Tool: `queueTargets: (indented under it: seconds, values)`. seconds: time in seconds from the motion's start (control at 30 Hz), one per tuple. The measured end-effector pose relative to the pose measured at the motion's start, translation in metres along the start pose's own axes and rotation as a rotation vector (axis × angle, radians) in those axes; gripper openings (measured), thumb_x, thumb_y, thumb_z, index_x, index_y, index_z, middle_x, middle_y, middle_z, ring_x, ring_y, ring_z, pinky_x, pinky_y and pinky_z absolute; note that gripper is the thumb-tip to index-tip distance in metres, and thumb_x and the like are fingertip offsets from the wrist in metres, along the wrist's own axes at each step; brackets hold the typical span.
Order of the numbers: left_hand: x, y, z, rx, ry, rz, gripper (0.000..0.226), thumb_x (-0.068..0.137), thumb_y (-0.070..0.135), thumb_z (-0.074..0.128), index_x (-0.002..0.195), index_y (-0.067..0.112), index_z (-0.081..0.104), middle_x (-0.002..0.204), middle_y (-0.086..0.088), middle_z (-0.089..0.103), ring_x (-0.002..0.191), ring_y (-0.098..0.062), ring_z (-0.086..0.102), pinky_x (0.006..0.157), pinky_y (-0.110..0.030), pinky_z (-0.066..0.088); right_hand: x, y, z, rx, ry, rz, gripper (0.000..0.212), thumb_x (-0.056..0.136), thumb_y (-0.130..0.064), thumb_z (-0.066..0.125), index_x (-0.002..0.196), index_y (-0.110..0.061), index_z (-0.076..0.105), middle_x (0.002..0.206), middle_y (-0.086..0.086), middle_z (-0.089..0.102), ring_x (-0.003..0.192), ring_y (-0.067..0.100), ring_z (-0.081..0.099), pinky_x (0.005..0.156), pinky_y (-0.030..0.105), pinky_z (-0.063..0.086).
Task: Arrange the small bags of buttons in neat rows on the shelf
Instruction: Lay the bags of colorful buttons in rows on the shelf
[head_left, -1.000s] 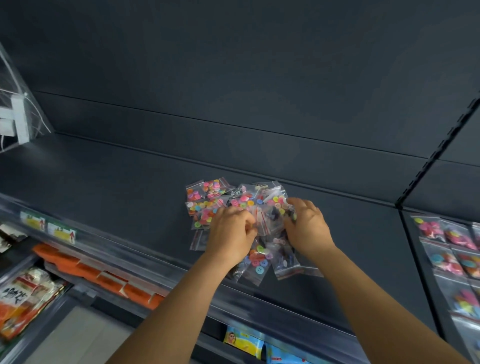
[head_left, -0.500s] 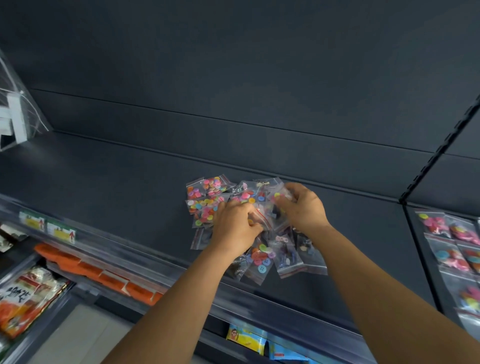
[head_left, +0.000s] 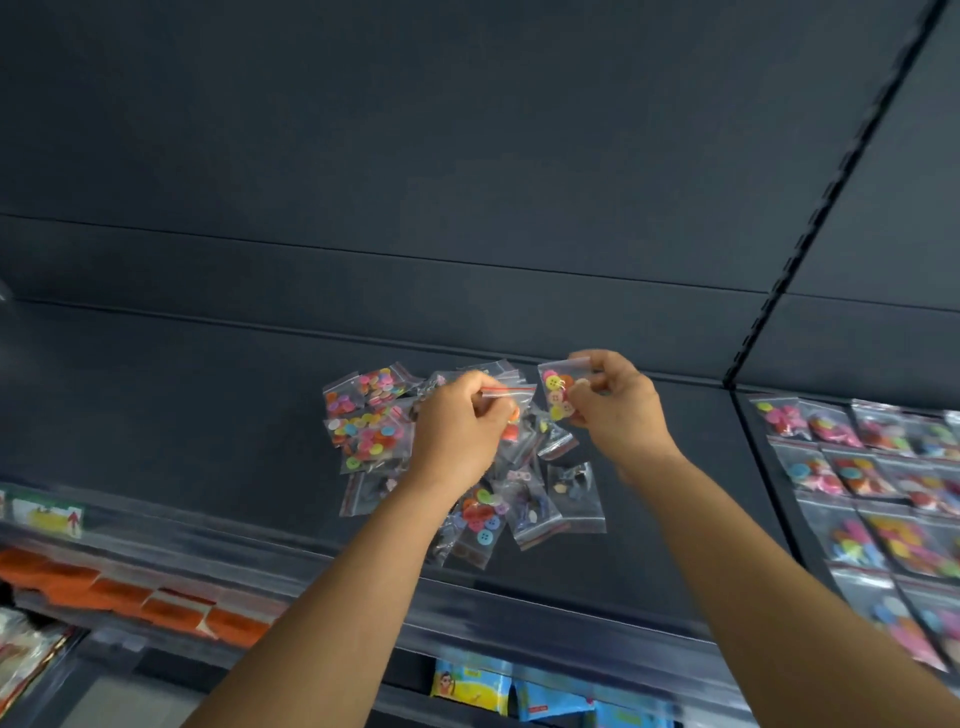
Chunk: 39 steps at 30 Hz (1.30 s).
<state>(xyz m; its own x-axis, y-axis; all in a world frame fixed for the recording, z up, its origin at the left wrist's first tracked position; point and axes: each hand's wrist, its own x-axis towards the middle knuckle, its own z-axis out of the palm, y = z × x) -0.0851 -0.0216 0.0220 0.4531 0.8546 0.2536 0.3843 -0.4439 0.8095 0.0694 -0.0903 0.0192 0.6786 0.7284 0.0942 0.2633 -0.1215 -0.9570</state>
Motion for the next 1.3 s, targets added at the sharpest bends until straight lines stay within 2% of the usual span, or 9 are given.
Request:
queueTargets:
  seconds: [0.1,0.3,0.43,0.57,0.77,0.93,1.03,1.2,1.3]
  values:
    - [-0.003,0.016,0.018,-0.052,-0.069,-0.01,0.004,0.087,0.021,0.062,0.088,0.019,0.065,0.078,0.009,0.067,0.069,-0.003,0.063,0.06,-0.019,0.049,-0.012,-0.002,-0.021,0.077,0.009,0.001,0.033,0.085,-0.003,0.054,0.094,-0.035,0.059,0.07,-0.008,0.06,0.071,0.014,0.065,0.07,0.034,0.058]
    - [-0.018,0.054,0.065,-0.172,-0.19,-0.002,0.011,0.087,0.019,0.06,0.093,0.023,0.069,0.084,0.009,0.07,0.08,-0.01,0.067,0.072,-0.03,0.056,-0.038,0.001,-0.078,0.102,0.019,-0.047,0.058,0.087,0.005,0.05,0.124,-0.038,0.045,0.079,-0.011,0.066,0.065,0.006,0.061,0.063,0.024,0.054]
    - [-0.034,0.082,0.098,-0.249,-0.284,-0.01,0.013,0.086,0.013,0.061,0.088,0.022,0.071,0.077,0.005,0.073,0.071,-0.013,0.07,0.074,-0.041,0.058,-0.053,0.008,-0.124,0.094,0.077,-0.046,0.041,0.089,-0.007,0.057,0.122,-0.031,0.049,0.074,-0.009,0.07,0.069,0.006,0.065,0.07,0.024,0.053]
    - [-0.055,0.119,0.139,-0.297,-0.363,0.01,0.016,0.087,0.012,0.062,0.083,0.026,0.07,0.071,0.009,0.072,0.062,-0.01,0.07,0.067,-0.03,0.058,-0.065,0.021,-0.177,0.129,0.145,-0.007,0.023,0.089,-0.01,0.06,0.108,-0.022,0.06,0.07,-0.006,0.07,0.062,0.005,0.065,0.063,0.022,0.051]
    - [-0.091,0.176,0.212,-0.27,-0.409,0.024,0.013,0.089,0.025,0.06,0.084,0.027,0.072,0.076,0.009,0.072,0.07,-0.012,0.068,0.065,-0.03,0.055,-0.081,0.052,-0.275,0.08,0.207,0.078,0.033,0.086,-0.003,0.058,0.112,-0.024,0.06,0.078,-0.006,0.071,0.061,0.009,0.06,0.06,0.032,0.053]
    - [-0.114,0.211,0.27,-0.202,-0.418,0.032,0.008,0.088,0.021,0.063,0.091,0.025,0.07,0.083,0.012,0.071,0.074,-0.005,0.066,0.066,-0.02,0.052,-0.088,0.077,-0.35,-0.004,0.237,0.128,0.015,0.083,-0.011,0.064,0.073,-0.021,0.069,0.066,-0.001,0.071,0.055,0.011,0.061,0.056,0.032,0.051]
    - [-0.127,0.222,0.292,-0.114,-0.425,0.061,0.01,0.087,0.019,0.064,0.085,0.029,0.064,0.081,0.017,0.066,0.074,0.001,0.063,0.063,-0.012,0.047,-0.094,0.094,-0.382,-0.062,0.228,0.194,0.016,0.082,-0.008,0.065,0.072,-0.021,0.068,0.067,0.001,0.072,0.057,0.014,0.065,0.06,0.037,0.057]
    - [-0.147,0.221,0.305,0.068,-0.414,0.059,0.005,0.087,0.022,0.064,0.086,0.027,0.064,0.082,0.016,0.064,0.073,-0.001,0.06,0.063,-0.016,0.046,-0.103,0.116,-0.397,-0.196,0.108,0.248,0.009,0.08,-0.01,0.064,0.079,-0.018,0.063,0.067,0.001,0.07,0.059,0.017,0.064,0.059,0.039,0.057]
    - [-0.155,0.222,0.305,0.149,-0.417,0.076,0.008,0.088,0.019,0.062,0.095,0.021,0.067,0.088,0.009,0.068,0.074,-0.007,0.063,0.069,-0.028,0.054,-0.105,0.122,-0.391,-0.251,0.047,0.257,0.01,0.08,-0.014,0.066,0.081,-0.02,0.059,0.072,0.0,0.068,0.058,0.015,0.06,0.053,0.031,0.051]
